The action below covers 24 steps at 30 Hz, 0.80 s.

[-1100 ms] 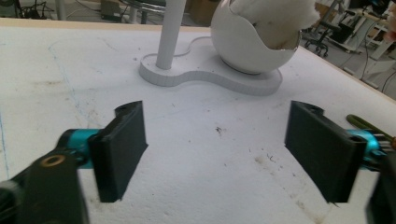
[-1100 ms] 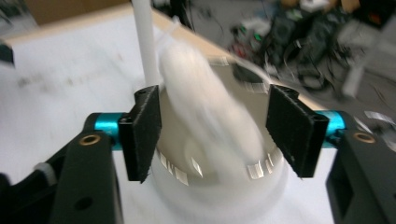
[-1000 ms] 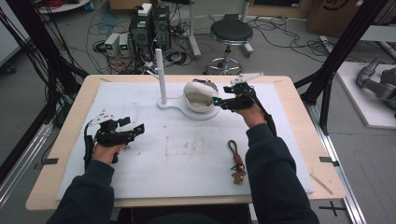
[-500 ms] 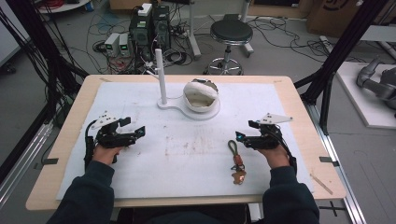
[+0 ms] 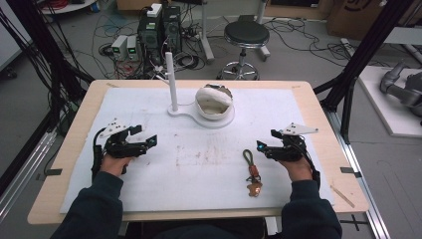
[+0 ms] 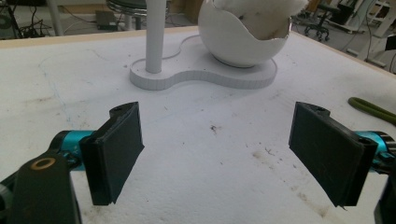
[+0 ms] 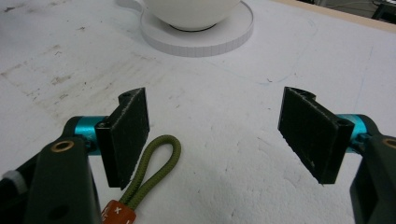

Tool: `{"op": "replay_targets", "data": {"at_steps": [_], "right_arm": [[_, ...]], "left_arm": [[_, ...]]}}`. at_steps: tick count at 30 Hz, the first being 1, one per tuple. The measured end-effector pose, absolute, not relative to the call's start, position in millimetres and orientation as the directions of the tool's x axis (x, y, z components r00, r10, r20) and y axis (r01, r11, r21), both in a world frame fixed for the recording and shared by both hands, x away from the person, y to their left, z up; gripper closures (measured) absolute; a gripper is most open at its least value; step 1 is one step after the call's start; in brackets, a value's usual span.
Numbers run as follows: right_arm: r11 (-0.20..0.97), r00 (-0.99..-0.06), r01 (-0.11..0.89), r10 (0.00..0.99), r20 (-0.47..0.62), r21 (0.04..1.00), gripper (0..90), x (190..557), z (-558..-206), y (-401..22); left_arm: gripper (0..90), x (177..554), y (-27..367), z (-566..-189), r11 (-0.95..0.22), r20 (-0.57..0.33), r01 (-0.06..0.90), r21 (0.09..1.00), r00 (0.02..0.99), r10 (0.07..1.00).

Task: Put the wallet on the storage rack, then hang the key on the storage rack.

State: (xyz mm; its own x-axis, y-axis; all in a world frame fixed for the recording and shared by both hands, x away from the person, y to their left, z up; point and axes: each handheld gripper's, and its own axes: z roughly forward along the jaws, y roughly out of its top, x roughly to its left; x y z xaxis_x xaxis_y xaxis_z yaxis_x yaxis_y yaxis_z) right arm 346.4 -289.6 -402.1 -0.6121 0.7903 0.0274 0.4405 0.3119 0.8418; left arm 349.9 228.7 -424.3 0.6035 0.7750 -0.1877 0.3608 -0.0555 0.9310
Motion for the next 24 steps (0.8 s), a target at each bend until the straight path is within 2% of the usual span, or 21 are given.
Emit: {"op": "replay_targets", "data": {"at_steps": [24], "right_arm": [[0.356, -0.636, 0.443, 0.772, 0.008, 0.823, 25.6, 343.4, -403.8, -289.3]], "left_arm": [[18.5, 353.1, 228.2, -426.2, -0.026, -0.228, 0.389, 0.921, 0.593, 0.772]]}}
